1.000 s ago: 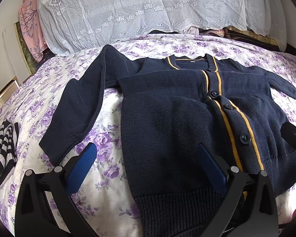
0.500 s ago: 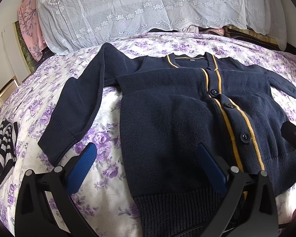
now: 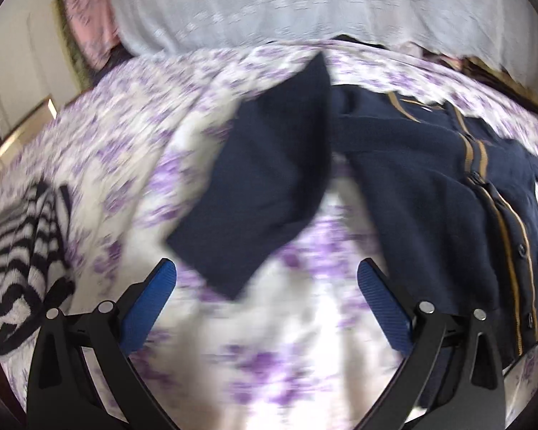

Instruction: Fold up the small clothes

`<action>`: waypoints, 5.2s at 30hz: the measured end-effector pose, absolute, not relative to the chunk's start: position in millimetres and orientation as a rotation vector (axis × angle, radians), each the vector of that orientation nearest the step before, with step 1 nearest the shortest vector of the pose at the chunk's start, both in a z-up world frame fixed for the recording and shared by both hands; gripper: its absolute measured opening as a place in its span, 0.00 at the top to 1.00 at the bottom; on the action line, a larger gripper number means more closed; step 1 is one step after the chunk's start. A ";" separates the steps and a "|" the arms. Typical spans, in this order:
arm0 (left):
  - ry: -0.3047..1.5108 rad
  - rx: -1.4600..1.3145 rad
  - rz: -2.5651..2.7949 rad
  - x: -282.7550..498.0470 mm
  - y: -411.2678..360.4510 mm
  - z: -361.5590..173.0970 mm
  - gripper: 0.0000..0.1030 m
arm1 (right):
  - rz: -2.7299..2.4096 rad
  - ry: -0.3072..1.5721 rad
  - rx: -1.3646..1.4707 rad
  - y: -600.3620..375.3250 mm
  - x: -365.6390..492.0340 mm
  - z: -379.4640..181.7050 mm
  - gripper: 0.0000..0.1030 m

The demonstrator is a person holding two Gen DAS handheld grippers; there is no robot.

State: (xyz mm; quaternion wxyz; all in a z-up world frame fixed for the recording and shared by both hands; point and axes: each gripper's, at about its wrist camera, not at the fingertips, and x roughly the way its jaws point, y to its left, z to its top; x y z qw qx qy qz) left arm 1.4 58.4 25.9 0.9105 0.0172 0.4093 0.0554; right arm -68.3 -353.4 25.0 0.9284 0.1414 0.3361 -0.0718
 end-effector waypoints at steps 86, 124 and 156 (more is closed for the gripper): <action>0.885 -0.378 0.454 125.6 189.6 26.7 0.90 | -0.368 0.582 0.854 -578.0 12.4 -12.8 0.86; 0.989 0.346 -0.297 -101.2 -69.5 34.0 0.14 | 0.113 0.759 0.300 -370.6 -148.7 39.8 0.50; 0.768 0.253 -0.684 -150.6 -244.1 214.4 0.59 | 0.290 0.793 0.689 -361.3 -150.9 45.3 0.29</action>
